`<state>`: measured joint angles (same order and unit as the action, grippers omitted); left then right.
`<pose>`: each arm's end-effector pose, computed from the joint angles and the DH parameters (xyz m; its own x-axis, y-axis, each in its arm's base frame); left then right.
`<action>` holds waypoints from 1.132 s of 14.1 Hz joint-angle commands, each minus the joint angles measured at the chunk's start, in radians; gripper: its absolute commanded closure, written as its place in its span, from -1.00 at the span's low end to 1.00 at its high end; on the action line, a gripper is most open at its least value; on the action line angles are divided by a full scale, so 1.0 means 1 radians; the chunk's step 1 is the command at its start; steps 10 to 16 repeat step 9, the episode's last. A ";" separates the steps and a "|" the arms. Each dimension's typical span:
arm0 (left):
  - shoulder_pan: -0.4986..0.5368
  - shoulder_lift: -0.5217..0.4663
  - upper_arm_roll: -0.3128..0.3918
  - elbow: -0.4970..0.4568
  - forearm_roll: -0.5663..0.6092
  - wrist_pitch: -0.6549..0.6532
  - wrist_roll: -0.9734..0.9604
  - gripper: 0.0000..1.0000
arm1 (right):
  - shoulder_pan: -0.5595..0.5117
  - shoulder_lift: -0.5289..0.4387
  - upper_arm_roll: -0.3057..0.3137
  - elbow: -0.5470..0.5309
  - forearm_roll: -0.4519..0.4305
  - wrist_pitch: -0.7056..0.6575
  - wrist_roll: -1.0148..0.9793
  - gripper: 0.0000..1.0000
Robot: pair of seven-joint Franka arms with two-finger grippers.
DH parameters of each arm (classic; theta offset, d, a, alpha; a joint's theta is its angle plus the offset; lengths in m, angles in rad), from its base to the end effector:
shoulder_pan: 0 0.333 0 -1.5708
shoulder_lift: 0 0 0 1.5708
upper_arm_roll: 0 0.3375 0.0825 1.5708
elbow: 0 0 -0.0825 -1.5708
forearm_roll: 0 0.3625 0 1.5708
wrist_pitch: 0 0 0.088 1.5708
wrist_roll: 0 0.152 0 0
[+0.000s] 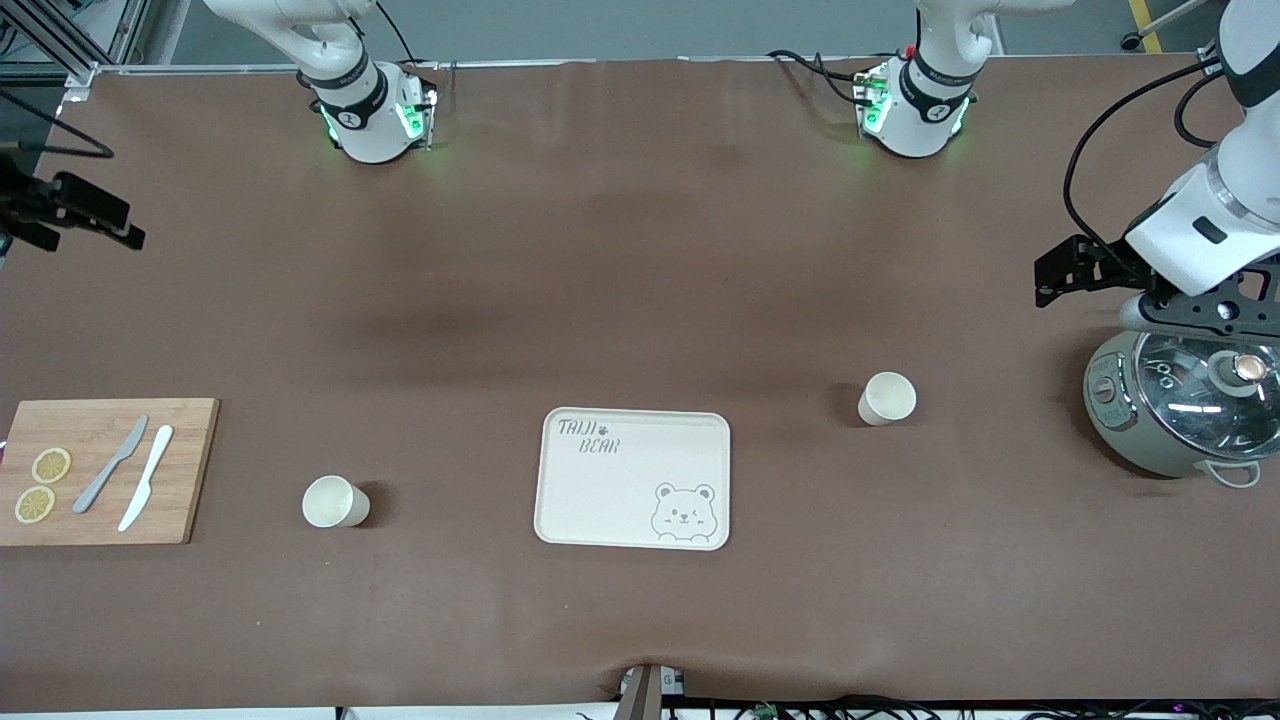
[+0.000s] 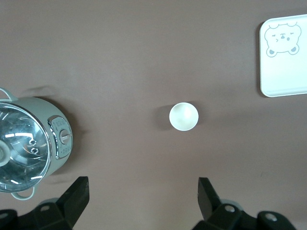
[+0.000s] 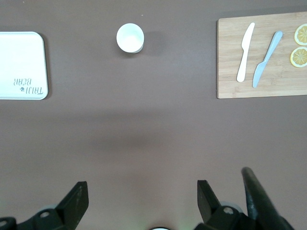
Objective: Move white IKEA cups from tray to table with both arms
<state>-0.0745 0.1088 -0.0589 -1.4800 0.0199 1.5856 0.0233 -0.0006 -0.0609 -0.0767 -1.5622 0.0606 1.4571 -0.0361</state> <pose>0.5656 -0.0711 0.5833 0.9877 -0.1560 -0.0033 -0.1561 -0.9877 -0.0134 0.4981 -0.0301 0.6269 0.9986 -0.0340 -0.0417 -0.0367 -0.9971 -0.0666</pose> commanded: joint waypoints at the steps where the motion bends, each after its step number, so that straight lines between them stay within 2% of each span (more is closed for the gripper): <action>1: 0.005 -0.005 0.001 0.003 -0.009 0.004 0.021 -1.00 | -0.004 -0.013 -0.001 0.002 -0.004 0.017 0.018 -1.00; 16: 0.013 -0.001 0.001 0.003 -0.006 0.005 0.021 -1.00 | -0.003 -0.014 0.005 0.036 -0.016 -0.020 0.016 -1.00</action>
